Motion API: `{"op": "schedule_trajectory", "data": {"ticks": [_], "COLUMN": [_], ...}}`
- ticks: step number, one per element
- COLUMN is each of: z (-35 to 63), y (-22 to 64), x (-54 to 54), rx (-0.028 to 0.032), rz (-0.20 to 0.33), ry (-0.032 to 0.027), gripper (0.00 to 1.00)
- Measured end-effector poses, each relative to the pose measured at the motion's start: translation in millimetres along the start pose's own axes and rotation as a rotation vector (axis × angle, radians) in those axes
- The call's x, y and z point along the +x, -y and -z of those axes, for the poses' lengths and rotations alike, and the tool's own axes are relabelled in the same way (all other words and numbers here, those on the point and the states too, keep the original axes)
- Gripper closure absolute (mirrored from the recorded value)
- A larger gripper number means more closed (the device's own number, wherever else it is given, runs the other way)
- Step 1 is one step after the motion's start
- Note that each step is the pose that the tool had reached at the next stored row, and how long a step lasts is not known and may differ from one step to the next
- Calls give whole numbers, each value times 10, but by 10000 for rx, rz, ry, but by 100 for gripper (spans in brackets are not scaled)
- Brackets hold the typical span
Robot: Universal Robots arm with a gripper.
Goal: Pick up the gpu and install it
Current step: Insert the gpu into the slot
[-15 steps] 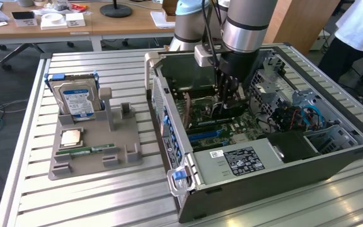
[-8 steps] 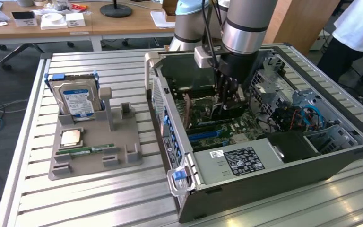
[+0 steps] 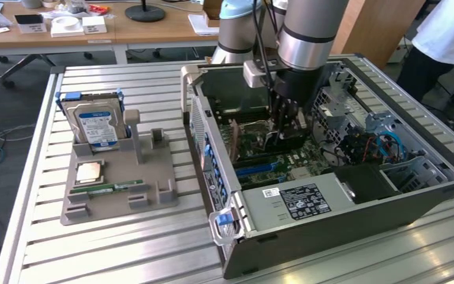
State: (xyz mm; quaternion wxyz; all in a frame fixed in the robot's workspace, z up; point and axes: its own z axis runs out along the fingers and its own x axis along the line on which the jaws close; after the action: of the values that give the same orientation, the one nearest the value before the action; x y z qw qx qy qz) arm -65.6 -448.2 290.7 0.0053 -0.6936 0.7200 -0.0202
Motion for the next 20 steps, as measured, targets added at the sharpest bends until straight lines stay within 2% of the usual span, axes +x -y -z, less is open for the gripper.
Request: {"op": "schedule_trajectory", "data": {"ticks": [5, 10, 15, 20], "z": [-2, -28, -37, -61], "y": [-4, -20, -24, -28], "x": [41, 48, 51, 53], "rx": [0, 11, 11, 12], "rz": [17, 18, 13, 15], "ry": [22, 131, 163, 166], "gripper": [74, 74, 74, 74]}}
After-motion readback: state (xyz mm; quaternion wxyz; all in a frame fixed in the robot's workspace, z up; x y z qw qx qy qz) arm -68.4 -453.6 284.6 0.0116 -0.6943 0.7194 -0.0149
